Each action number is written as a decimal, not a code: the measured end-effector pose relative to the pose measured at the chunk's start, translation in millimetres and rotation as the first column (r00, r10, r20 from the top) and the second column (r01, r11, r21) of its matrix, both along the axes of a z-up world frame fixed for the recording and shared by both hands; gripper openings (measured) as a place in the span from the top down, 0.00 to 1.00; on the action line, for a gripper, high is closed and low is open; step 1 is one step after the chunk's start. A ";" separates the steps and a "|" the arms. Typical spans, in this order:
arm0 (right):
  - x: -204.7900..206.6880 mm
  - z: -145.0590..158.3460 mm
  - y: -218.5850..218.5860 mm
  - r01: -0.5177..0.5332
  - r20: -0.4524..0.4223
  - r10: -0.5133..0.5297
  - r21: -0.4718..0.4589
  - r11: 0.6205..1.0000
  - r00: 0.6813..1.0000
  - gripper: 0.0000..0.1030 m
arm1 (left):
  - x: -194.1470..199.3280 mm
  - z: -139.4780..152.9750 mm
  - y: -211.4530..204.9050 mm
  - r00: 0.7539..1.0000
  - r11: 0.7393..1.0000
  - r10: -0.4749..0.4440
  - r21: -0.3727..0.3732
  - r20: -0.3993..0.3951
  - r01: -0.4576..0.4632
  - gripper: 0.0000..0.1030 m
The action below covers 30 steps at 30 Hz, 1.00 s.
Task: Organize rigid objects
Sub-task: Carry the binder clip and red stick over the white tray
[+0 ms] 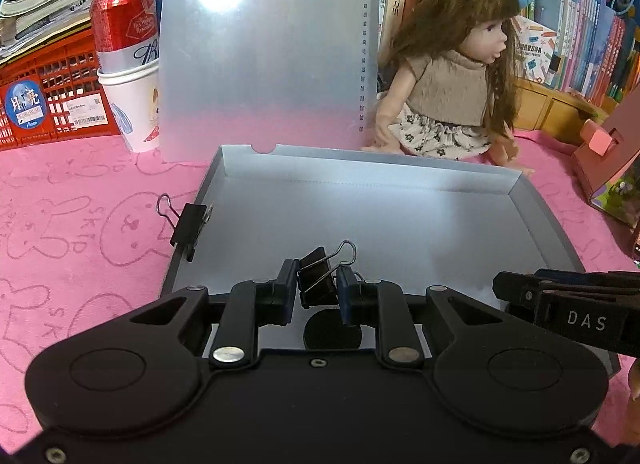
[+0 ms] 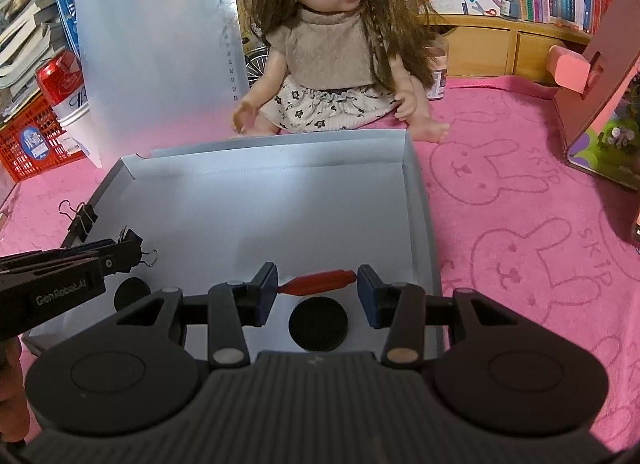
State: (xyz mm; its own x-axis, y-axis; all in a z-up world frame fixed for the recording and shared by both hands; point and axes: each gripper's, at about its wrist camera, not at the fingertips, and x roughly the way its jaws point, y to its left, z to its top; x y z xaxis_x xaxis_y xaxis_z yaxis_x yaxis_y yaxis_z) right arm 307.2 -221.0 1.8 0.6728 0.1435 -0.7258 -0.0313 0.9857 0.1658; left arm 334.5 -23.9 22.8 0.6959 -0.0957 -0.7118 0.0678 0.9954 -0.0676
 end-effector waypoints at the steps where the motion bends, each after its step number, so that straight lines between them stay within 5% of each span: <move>1: 0.4 -0.4 0.5 -0.001 -0.002 0.001 -0.001 1.000 1.000 0.52 | 0.3 -1.0 -0.3 1.000 1.000 0.000 0.001 -0.001 0.000 0.80; 16: 1.9 -3.7 1.1 0.002 -0.003 -0.002 -0.004 1.000 1.000 0.53 | 1.5 -9.1 -3.0 1.000 1.000 -0.010 0.003 -0.009 0.010 0.80; 19: 1.6 -3.6 1.2 0.001 -0.001 -0.001 -0.004 1.000 1.000 0.50 | 0.7 -8.7 -2.7 1.000 1.000 -0.012 0.002 -0.010 0.012 0.80; 21: 0.4 -3.4 0.8 0.004 0.008 -0.004 0.001 1.000 1.000 0.39 | 0.4 -8.2 -2.7 1.000 1.000 -0.018 -0.003 -0.015 0.018 0.79; 30: -8.6 4.7 1.3 0.014 0.055 -0.013 -0.006 1.000 0.998 0.31 | -10.8 4.7 -4.2 0.999 0.999 -0.036 0.011 0.023 0.036 0.74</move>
State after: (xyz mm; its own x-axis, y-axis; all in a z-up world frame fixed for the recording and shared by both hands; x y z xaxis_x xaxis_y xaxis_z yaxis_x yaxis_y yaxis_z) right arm 298.6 -219.7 6.5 0.7133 0.1297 -0.6887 -0.0270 0.9871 0.1580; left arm 323.8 -28.2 27.5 0.7086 -0.1133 -0.6965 0.1048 0.9930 -0.0550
